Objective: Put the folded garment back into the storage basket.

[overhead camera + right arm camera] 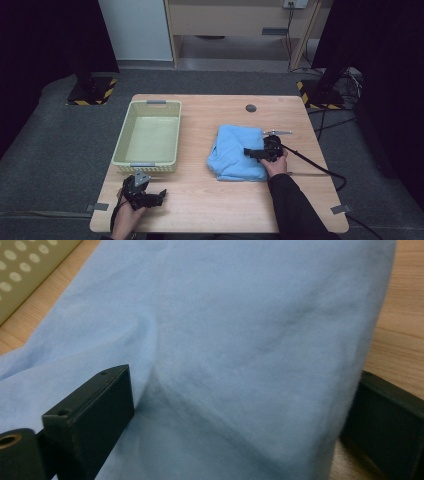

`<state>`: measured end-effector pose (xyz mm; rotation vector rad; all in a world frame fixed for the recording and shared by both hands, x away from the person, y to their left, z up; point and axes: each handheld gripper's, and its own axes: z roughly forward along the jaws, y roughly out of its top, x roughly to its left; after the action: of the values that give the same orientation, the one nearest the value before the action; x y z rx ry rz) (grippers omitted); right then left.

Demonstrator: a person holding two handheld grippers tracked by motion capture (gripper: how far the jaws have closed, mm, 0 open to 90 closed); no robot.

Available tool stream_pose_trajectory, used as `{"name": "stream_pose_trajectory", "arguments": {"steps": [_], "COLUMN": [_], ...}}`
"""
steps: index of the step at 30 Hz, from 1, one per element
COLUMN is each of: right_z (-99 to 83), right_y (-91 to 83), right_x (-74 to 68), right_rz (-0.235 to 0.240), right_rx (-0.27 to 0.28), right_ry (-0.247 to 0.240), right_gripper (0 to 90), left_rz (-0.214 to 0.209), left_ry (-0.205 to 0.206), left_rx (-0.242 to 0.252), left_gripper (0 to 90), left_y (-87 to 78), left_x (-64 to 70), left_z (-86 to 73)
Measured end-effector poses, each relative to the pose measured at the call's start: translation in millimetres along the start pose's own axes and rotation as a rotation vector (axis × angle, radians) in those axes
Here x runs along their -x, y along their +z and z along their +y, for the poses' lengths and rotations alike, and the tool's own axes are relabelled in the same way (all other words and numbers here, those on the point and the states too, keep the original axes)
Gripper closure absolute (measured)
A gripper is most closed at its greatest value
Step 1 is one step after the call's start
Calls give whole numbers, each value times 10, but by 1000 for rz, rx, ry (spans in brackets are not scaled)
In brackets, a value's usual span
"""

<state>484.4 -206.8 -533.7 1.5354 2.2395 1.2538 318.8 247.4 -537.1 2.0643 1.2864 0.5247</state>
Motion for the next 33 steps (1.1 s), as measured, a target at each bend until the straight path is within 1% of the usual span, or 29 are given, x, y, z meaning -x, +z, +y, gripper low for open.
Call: {"name": "stream_pose_trajectory", "arguments": {"steps": [2, 7, 9, 10, 11, 15, 19, 20, 25, 26, 28, 29, 30, 31, 32, 33], "right_z": [-12, -40, -51, -51, -57, -43, -43, -40, -34, -29, 5, 26, 26, 45, 85, 103], "right_y": [0, -12, -16, -16, -26, -36, -55, -76, -92, -108, -134, -154, -154, -180, -227, -253], "right_x": [-8, -36, -51, -51, -62, -61, -66, -69, -75, -82, -138, -168, -168, -194, -248, -275], "right_rz": [4, 7, 2, 2, -10, -5, 11, 16, 21, 24, 12, 17, 17, 29, 38, 44], "right_rx": [8, 23, 29, 29, 31, 13, 19, 28, 33, 39, 38, 48, 48, 57, 74, 85], "right_ry": [-8, -13, -10, -10, 8, 30, 29, 23, 27, 20, -18, -30, -30, -32, -54, -59], "right_gripper": [81, 222, 222, 267, 329, 420, 557, 619, 654, 668, 673, 675, 675, 676, 677, 678], "left_rz": [0, 1, 1, 1, 1, 1, 1, 1, 1, 1, 1, 1, 1, 1, 1, 1], "left_ry": [0, 3, 3, 3, 3, 2, 2, 3, 2, 2, 3, 2, 2, 3, 2, 3], "left_rx": [0, -3, -3, -3, -3, -3, -3, -3, -3, -3, -3, -3, -3, -3, -3, -3], "left_gripper": [0, 0, 0, 0, 0, 0, 0, 0, 0, 0, 0, 0, 0, 0, 0, 0], "left_y": [0, -1, -1, -1, -2, -2, -2, -1, -2, -2, -2, -1, -1, -2, -2, -2], "left_x": [0, -1, -1, -1, -1, -1, -1, -1, -1, 0, -1, -1, -1, -1, -1, -1], "left_z": [0, 1, 1, 1, 1, 1, 1, 1, 1, 1, 1, 2, 2, 2, 1, 2]}}
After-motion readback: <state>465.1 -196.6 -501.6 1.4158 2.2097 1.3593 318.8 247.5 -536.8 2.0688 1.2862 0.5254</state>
